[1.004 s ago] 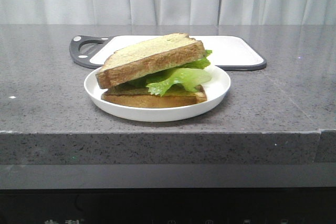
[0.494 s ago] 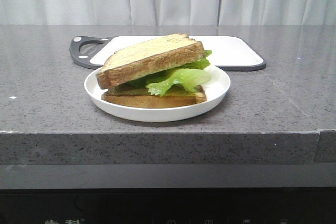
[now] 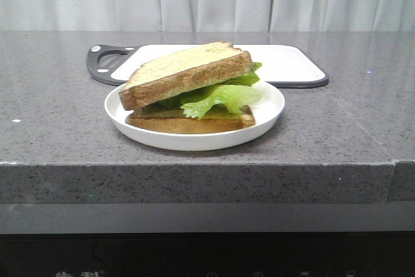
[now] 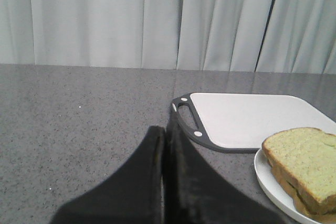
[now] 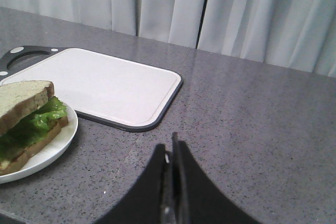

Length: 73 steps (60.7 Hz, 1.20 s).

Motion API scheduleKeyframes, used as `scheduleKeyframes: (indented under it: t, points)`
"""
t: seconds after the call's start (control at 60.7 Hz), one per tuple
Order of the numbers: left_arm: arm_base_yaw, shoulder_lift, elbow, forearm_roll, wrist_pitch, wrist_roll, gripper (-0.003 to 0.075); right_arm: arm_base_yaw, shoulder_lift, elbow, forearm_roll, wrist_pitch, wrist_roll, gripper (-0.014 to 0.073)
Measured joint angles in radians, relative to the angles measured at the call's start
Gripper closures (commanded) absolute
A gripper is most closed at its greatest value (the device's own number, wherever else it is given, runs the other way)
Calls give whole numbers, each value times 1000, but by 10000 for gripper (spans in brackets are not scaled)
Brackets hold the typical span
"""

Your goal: Left arm grabs bread, right arm adds lettuce

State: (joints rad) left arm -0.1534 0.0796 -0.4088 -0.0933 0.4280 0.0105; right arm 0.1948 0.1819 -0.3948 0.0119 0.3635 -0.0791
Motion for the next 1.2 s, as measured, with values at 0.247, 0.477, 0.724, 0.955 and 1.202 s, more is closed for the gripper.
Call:
scheduleKeyframes:
  t: [0.247,0.477,0.724,0.955,1.202]
  points:
    - [0,-30,17,-4,12,0,740,0,-18,6,0,2,0,651]
    - [0,-30,17,-4,12,0,739,0,-18,6,0,2,0,651]
    - [0,-30,17,-4,12,0,739,0,-18,9,0,2,-2,651]
    - [0,-30,17,-6,12,0,739,0,-18,9,0,2,-2,651]
    - [0,-30,17,-6,12,0,739,0,-18,9,0,2,-2,651]
